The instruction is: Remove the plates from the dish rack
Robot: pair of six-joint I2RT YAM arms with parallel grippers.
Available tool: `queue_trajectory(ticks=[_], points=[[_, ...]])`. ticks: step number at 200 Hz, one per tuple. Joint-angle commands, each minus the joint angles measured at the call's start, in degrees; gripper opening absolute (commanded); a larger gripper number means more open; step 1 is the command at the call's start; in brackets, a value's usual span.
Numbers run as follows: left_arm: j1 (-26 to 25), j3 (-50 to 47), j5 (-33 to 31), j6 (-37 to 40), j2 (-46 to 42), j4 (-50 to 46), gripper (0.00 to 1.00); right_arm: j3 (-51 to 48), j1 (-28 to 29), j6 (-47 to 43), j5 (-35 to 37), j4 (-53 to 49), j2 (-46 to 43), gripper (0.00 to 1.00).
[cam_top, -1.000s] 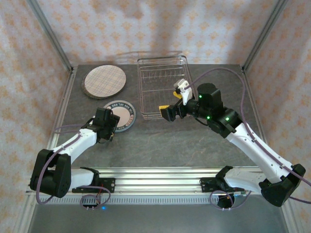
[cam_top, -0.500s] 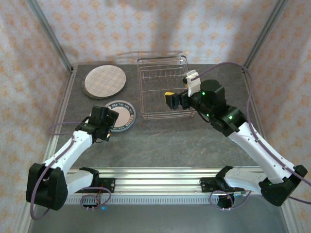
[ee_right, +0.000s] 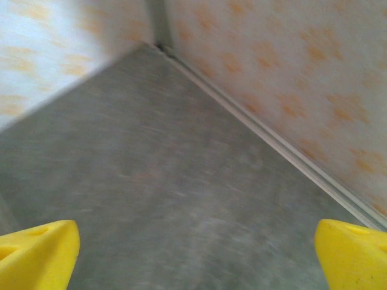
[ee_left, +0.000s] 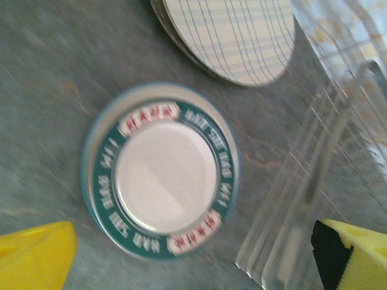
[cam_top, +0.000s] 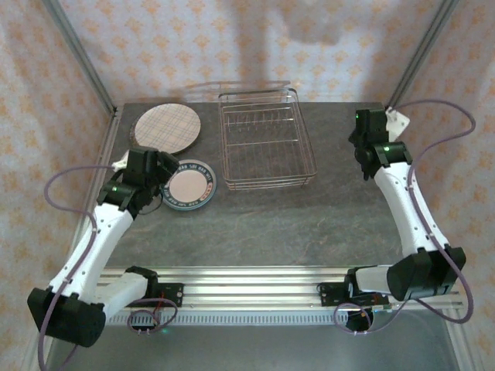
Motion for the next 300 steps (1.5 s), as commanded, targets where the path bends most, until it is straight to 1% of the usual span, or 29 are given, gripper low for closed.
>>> queue_trajectory(ticks=[1,7,17,23,29,44,60,70,83,93,105,110,123,138,149,163,177,182,191,199,204,214,228,234,247,262,277,292,300], points=[[0.6,4.0,-20.4,9.0,6.1,-8.1,0.99,-9.3,-0.4,0.7,9.5,10.9,1.0,0.99],[0.6,2.9,-23.2,12.9,6.7,-5.0,1.00,-13.2,-0.7,-3.4,8.1,16.8,1.2,0.99],[1.1,0.0,-25.7,19.5,6.9,1.4,1.00,-18.8,-1.1,-11.3,5.4,26.2,1.7,0.99],[1.6,-1.5,-27.1,22.9,7.0,4.2,1.00,-21.2,-1.1,-14.4,4.3,29.5,2.4,0.99],[2.3,-2.3,-29.5,24.3,7.5,5.4,1.00,-22.3,-1.1,-16.9,2.8,32.0,3.3,0.99],[3.9,-4.6,-33.4,30.5,9.1,10.5,1.00,-22.3,-1.1,-19.1,-1.4,33.6,5.7,0.99],[5.5,-9.1,-33.4,39.4,10.7,19.9,1.00,-24.7,-1.1,-19.0,-6.0,38.5,7.0,0.99],[7.0,-11.9,-31.3,43.5,11.4,25.1,1.00,-27.6,-1.1,-18.8,-8.2,43.9,7.2,0.99],[10.0,-16.4,-24.2,45.4,11.6,33.1,1.00,-31.4,-1.1,-19.4,-10.3,51.9,7.8,0.99],[11.4,-20.7,-20.2,45.9,11.4,41.0,1.00,-31.4,-1.0,-21.9,-11.0,52.3,9.1,0.99],[12.3,-25.3,-16.4,47.1,11.7,51.0,1.00,-33.4,-1.0,-23.7,-12.3,56.0,10.0,0.99],[12.8,-25.7,-15.4,46.7,12.3,52.5,1.00,-34.9,-1.0,-24.4,-12.9,58.2,10.2,0.99],[13.5,-25.6,-12.9,47.3,14.7,54.4,1.00,-40.3,-1.1,-26.8,-14.1,69.5,10.5,0.99],[13.7,-27.9,-10.3,49.0,16.7,62.3,1.00,-43.1,-1.3,-27.5,-16.0,75.7,12.1,0.99],[13.7,-30.4,-9.0,50.7,18.0,69.8,1.00,-43.2,-1.3,-27.3,-16.7,74.3,11.1,0.99],[14.1,-29.6,-7.1,51.1,18.9,69.7,1.00,-46.4,-1.4,-27.8,-18.0,79.2,10.1,0.99],[14.1,-30.2,-3.1,51.5,18.7,71.2,1.00,-49.2,-1.5,-28.2,-19.6,83.9,9.7,0.99],[14.0,-31.7,-1.7,51.3,18.2,73.7,0.99,-50.4,-1.7,-28.1,-19.9,85.7,9.8,0.99],[13.6,-35.4,0.1,51.2,18.1,82.1,0.99,-52.7,-1.9,-27.8,-20.0,90.6,11.3,0.99],[12.5,-38.1,-0.6,52.3,19.0,87.9,0.99,-54.3,-1.9,-28.3,-20.3,97.2,13.1,0.99],[12.0,-39.5,-0.8,52.8,19.7,91.0,0.99,-53.9,-1.9,-28.3,-20.1,96.2,12.8,0.99],[11.1,-41.1,-1.6,53.6,21.8,96.5,0.99,-51.6,-1.9,-27.5,-19.5,88.5,11.1,0.99],[10.7,-41.8,-2.6,54.0,26.5,103.3,0.99,-51.4,-2.0,-27.2,-18.3,90.7,12.6,0.99],[10.8,-41.1,-2.5,54.1,27.2,102.7,0.99,-50.7,-2.1,-26.6,-17.8,88.2,11.9,0.99],[10.8,-37.8,-2.2,53.5,24.6,91.4,0.99,-50.9,-2.3,-26.6,-17.9,89.4,12.4,0.99],[10.4,-38.7,-2.4,54.5,26.5,96.7,0.99,-50.7,-2.3,-26.6,-18.1,88.7,12.1,0.99],[10.4,-37.9,-2.4,54.0,25.3,92.9,0.99,-50.7,-2.3,-26.5,-18.1,88.3,11.9,0.99],[10.4,-38.5,-2.6,54.5,26.3,96.0,0.99,-50.7,-2.4,-26.5,-18.1,88.4,12.0,0.99],[10.4,-38.4,-2.4,54.3,25.9,94.8,1.00,-50.9,-2.4,-26.6,-18.1,88.6,12.1,0.99]])
